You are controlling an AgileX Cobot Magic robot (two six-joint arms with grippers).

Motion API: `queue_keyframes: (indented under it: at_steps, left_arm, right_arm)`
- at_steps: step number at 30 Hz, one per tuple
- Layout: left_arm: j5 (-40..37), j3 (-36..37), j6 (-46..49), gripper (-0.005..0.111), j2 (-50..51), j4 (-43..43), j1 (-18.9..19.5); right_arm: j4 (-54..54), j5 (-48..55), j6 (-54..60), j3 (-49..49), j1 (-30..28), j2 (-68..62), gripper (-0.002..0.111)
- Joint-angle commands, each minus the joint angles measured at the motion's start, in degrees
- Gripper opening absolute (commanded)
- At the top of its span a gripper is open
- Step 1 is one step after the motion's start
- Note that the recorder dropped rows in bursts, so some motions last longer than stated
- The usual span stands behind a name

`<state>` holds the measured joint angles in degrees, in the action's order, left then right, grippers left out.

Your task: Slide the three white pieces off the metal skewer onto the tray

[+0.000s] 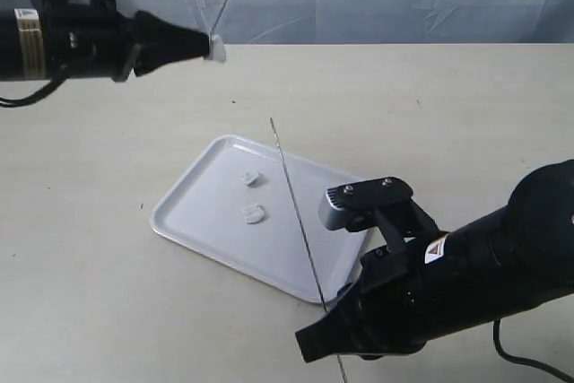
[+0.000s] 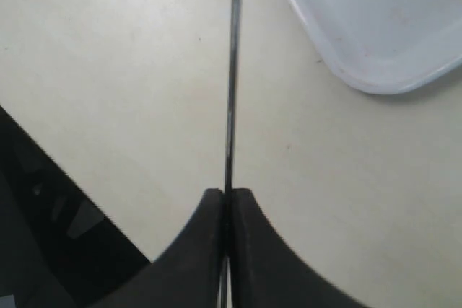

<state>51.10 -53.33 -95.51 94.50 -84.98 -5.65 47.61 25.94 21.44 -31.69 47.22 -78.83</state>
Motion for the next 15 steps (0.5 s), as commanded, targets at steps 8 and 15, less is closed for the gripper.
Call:
queue_keyframes:
  at_steps: [8, 15]
  left_arm:
    - [-9.99, 1.36, -9.49, 0.000, 10.07, -12.69, -7.99]
    - [-13.29, 1.36, -9.49, 0.000, 15.21, -12.30, -9.38]
  right_arm:
    - [-2.18, 0.59, -0.73, -5.36, -6.51, 0.26, -0.001]
    - [-11.35, 4.85, -6.26, -12.55, -9.68, -0.72, -0.001]
